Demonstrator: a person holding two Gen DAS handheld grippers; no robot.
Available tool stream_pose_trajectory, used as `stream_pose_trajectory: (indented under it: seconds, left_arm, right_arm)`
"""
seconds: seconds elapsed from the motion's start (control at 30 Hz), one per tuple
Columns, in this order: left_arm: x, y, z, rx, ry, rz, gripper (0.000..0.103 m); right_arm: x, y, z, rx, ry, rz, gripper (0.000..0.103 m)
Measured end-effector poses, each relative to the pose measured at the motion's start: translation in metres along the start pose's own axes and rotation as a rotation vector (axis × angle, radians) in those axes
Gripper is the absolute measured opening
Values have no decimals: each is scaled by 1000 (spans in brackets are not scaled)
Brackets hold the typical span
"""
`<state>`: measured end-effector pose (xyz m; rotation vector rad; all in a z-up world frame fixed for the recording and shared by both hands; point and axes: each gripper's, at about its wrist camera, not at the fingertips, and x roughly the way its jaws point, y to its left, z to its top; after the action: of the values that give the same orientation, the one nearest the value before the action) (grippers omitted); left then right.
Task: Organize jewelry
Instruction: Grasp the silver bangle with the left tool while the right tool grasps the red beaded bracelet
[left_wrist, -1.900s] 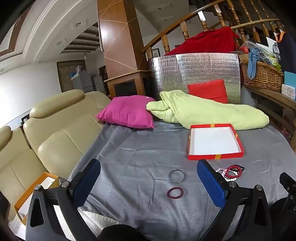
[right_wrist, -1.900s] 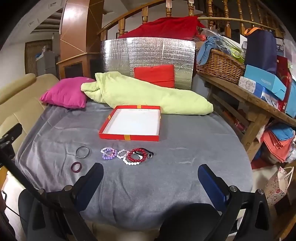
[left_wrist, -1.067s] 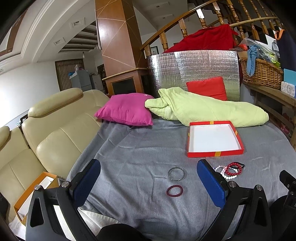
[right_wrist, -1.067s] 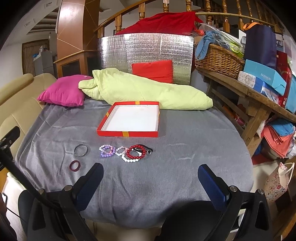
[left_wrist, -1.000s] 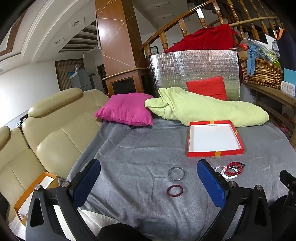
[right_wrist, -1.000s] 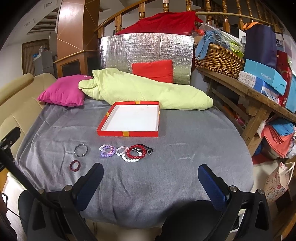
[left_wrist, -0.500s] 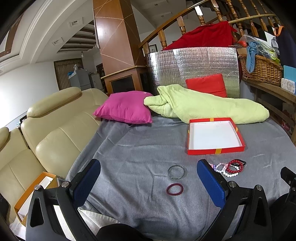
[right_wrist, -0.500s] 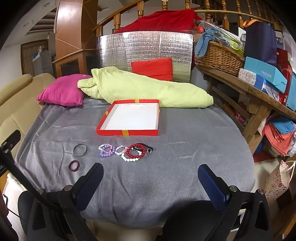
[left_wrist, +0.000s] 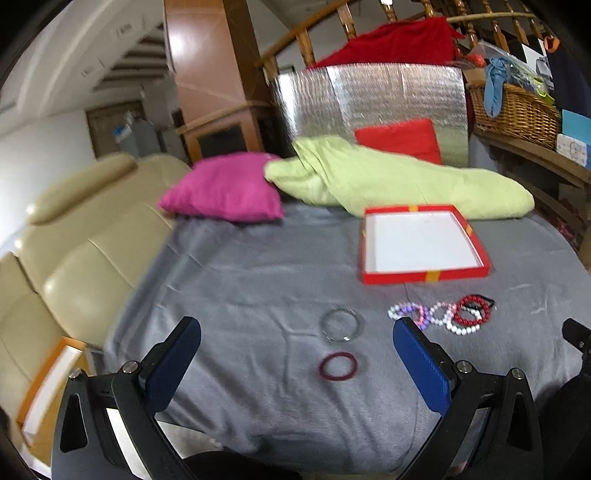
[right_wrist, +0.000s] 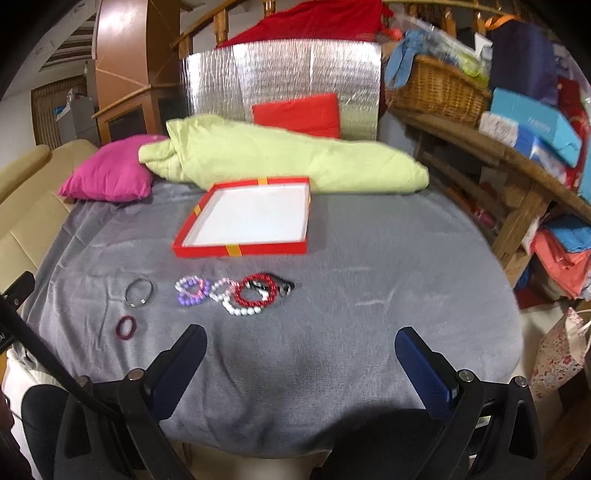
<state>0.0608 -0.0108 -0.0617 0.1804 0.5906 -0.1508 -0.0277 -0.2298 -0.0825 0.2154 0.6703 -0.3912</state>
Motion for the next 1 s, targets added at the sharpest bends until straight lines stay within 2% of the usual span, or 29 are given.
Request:
stream_pose_trajectory:
  seconds: [0.03,0.07,0.13,0.2,0.3,0.37,0.5,0.67,0.7,0.8,1.0]
  left_arm:
    - [12,2,-2,0,28,-20,103]
    - [28,3,-6,-4,57,-40,103]
    - [51,2,-15,-28,125,-82,103]
    - [70,-2,-21,-57,152,-118,103]
    - [102,3,-32,-46,216,-138,103]
    - [116,4,-37,-49,252,-158,103]
    - [137,10,-40,-43,299,-151,103]
    - [150,8,-38,-52,295,-193,100]
    - [151,7,-37,-46,295,-202,96]
    - [157,-1,-34,-16,295,-212,92]
    - [170,-3,-31,20,285,-107,89]
  right_arm:
    - [13,-6,-1,12,30,27,101]
    - [27,-12,-3,29,67,57,96]
    - [53,-21,-4,61,137,106,83]
    - [78,-28,-3,98,192,151,67]
    - [104,-27,2,120,210,203,65]
    - [120,-25,7,125,243,228,65]
    - [155,-30,20,192,330,288,62]
    - [193,-44,25,356,423,391,56]
    - [197,-45,25,377,428,397,54]
    - [205,-44,27,404,439,412,50]
    - [200,-35,29,358,442,354,47]
